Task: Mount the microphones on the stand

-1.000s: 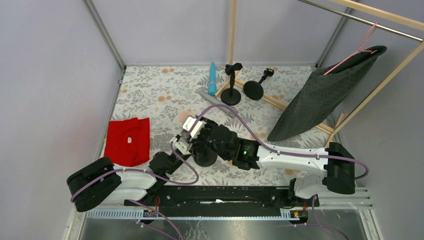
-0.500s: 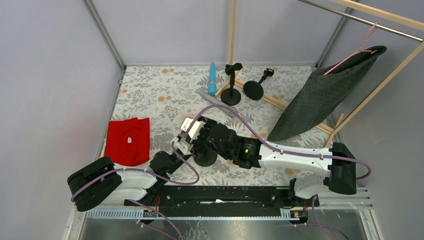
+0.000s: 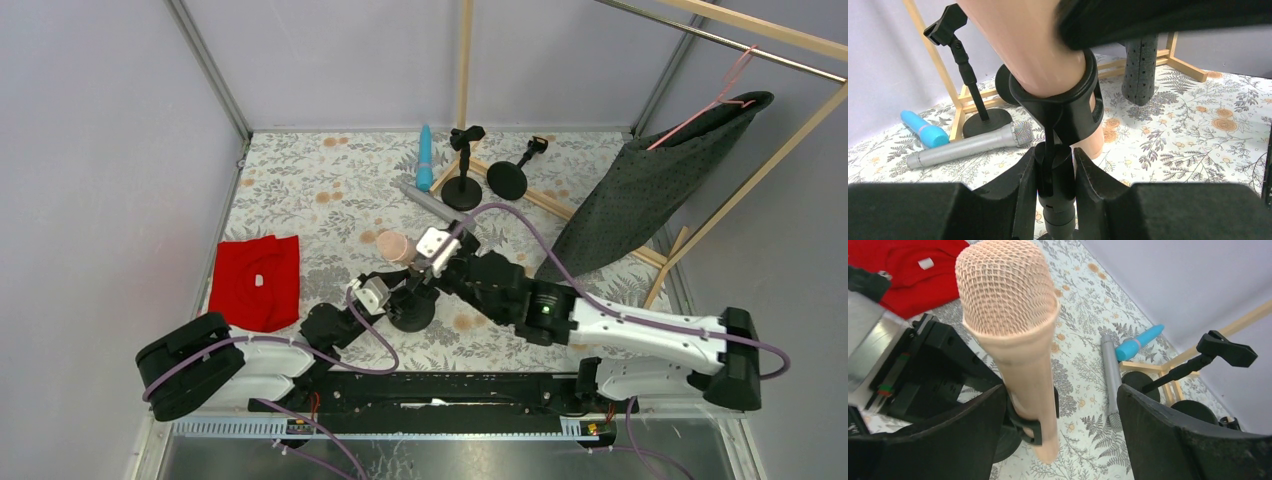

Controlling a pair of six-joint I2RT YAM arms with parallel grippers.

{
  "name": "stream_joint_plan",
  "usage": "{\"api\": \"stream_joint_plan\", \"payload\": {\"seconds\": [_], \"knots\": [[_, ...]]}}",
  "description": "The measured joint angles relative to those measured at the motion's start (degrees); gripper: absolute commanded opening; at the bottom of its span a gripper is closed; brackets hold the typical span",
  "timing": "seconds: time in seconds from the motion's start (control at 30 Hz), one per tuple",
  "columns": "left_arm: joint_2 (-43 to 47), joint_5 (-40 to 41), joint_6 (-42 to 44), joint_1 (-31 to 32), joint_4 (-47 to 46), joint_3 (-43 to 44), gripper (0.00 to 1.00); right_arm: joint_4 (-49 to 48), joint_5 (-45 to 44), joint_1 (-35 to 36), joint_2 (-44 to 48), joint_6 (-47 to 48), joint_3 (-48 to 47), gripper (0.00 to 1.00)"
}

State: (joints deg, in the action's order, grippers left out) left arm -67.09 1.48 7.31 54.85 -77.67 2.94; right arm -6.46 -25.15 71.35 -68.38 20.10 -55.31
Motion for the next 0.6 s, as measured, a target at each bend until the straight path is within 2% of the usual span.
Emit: {"api": "stream_joint_plan", "payload": {"seconds": [0.27, 0.5, 0.6], "knots": [[-2.1, 2.7, -1.4, 0.0, -1.2, 1.0, 0.0, -2.1, 2.1, 0.0, 17.5, -4.7, 8.3, 0.91], [-1.1, 7.0, -1.5, -0.5, 15.9, 11.2, 0.0, -0.7, 0.5, 0.0, 24.5, -10.0, 15.8, 0.91], [-1.1, 7.2, -1.6, -3.5, 20.7, 14.8, 0.0, 1.3, 0.2, 0.0, 26.0, -12.4, 18.9, 0.91]]}}
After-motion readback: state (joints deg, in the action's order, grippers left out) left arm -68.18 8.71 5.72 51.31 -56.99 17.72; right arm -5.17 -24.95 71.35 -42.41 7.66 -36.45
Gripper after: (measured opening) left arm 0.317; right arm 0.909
